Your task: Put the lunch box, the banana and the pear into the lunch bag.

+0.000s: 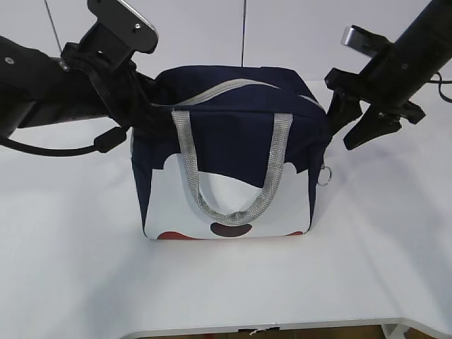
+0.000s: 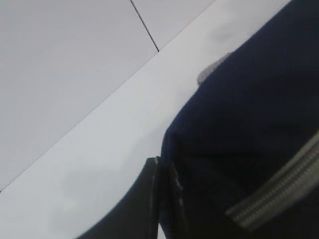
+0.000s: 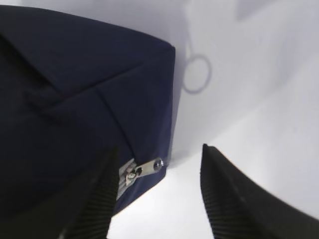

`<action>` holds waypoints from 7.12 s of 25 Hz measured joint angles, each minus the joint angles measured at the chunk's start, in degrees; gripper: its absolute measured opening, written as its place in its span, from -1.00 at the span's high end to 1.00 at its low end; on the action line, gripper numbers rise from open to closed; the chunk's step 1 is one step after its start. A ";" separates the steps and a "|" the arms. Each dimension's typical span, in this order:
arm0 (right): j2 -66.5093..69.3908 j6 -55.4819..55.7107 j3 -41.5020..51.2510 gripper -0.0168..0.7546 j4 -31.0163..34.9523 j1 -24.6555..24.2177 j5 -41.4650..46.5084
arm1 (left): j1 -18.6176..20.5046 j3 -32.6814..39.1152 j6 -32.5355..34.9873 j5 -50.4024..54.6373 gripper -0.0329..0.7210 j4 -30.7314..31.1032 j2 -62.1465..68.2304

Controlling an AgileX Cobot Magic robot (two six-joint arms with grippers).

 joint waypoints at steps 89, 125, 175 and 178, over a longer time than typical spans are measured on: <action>-32.50 -52.18 -3.38 -0.24 -0.58 0.32 2.31 | 0.39 0.45 -17.02 60.26 0.13 58.79 -44.46; -61.65 -27.46 14.19 -0.24 -8.12 0.32 3.40 | 0.39 1.70 -79.36 80.72 0.14 73.01 -69.53; -62.42 -27.35 14.67 -0.24 -7.29 0.32 3.40 | 0.01 27.38 -73.85 78.94 -0.20 51.84 -94.10; -62.42 -27.35 14.67 -0.24 -7.29 0.32 3.40 | 0.01 27.38 -73.85 78.94 -0.20 51.84 -94.10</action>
